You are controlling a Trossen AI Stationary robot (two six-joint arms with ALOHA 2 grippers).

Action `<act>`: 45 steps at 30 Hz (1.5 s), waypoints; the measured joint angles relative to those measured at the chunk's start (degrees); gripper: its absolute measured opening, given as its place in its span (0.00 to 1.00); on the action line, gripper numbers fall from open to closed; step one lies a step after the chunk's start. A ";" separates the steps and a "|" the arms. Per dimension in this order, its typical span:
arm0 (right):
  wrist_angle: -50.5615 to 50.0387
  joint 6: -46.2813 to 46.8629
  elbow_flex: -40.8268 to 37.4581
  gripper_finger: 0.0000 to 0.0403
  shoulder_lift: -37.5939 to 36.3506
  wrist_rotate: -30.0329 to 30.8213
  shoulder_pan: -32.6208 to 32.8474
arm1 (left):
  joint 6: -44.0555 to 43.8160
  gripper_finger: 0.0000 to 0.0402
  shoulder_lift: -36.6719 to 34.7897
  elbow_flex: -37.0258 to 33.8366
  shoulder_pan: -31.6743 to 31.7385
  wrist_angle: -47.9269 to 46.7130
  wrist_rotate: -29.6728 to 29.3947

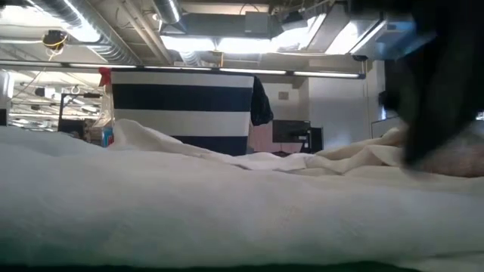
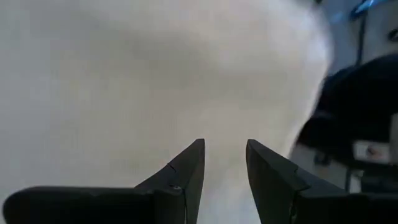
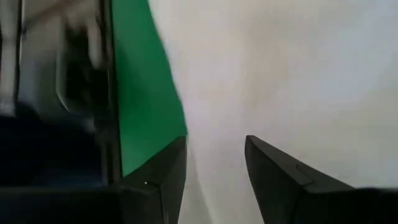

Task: Fold laundry
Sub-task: Fold the white polo shirt

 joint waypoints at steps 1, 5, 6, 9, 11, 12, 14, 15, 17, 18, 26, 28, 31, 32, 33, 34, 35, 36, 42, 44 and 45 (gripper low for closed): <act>-0.12 -0.02 0.00 0.41 0.52 -2.31 0.21 | -0.39 0.28 1.26 -0.28 -0.19 -0.26 1.28; -4.34 -0.90 0.21 0.41 1.54 -9.48 1.45 | -6.25 0.28 4.60 -0.96 -0.16 -4.97 4.03; -5.10 -1.57 0.29 0.41 1.57 -11.41 1.74 | -9.52 0.28 4.58 -0.91 -0.15 -7.01 4.33; -9.50 -1.40 0.21 0.41 0.34 -20.88 2.57 | -13.54 0.28 3.20 -1.05 -0.21 -13.16 4.86; -12.14 -0.69 1.09 0.41 -0.48 -25.65 2.95 | -13.75 0.28 1.40 -1.29 -0.43 -13.88 3.92; -13.51 -0.27 1.98 0.41 -1.05 -26.01 3.12 | -14.07 0.28 0.55 -1.29 -0.28 -14.39 2.85; -15.14 -0.18 4.42 0.41 -2.38 -25.12 3.40 | -14.25 0.28 -1.34 -1.05 0.09 -15.52 -0.12; -15.20 -0.29 5.92 0.41 -2.88 -22.95 3.31 | -14.25 0.27 -2.28 -0.75 0.28 -15.00 -1.89; -14.01 -0.31 8.27 0.41 -3.42 -17.38 3.34 | -13.69 0.27 -4.13 -0.44 0.49 -13.69 -4.48; -13.22 -0.30 8.94 0.41 -3.41 -14.95 3.87 | -13.03 0.27 -4.56 -0.46 0.50 -13.68 -5.17; -11.78 4.37 9.22 0.41 1.31 -8.29 9.54 | -7.91 0.26 -4.37 -0.57 0.73 -13.07 -8.06; -13.03 4.70 9.13 0.41 3.13 -4.73 9.61 | -6.99 0.26 -4.37 -0.57 0.88 -13.01 -8.85; -13.59 5.14 9.13 0.41 5.28 -1.27 9.35 | -6.71 0.26 -4.37 -0.57 0.91 -13.07 -11.49; -13.30 5.27 9.15 0.41 6.06 -1.24 8.85 | -6.69 0.26 -4.37 -0.57 0.91 -13.15 -11.96; -13.18 5.23 9.25 0.41 6.79 -1.29 8.60 | -6.67 0.26 -4.37 -0.57 0.91 -13.45 -12.20; -13.07 5.25 9.37 0.41 7.31 -1.68 8.64 | -6.67 0.26 -4.37 -0.57 0.97 -13.96 -12.38; -13.03 4.92 9.42 0.40 7.70 -2.10 8.74 | -6.61 0.26 -4.37 -0.57 1.08 -14.32 -12.57; -13.10 4.80 9.47 0.38 7.98 -2.40 8.73 | -6.56 0.26 -4.37 -0.57 1.15 -14.66 -12.64; -13.76 4.76 9.36 0.06 6.76 -6.62 7.93 | -6.73 0.26 -4.39 -0.55 1.92 -18.35 -13.02; -15.03 3.91 9.85 0.03 5.44 -8.98 7.90 | -6.71 0.26 -4.39 -0.57 2.08 -19.01 -13.04; -15.28 3.23 10.31 0.04 4.52 -10.21 7.90 | -6.71 0.26 -4.39 -0.55 2.18 -19.40 -13.05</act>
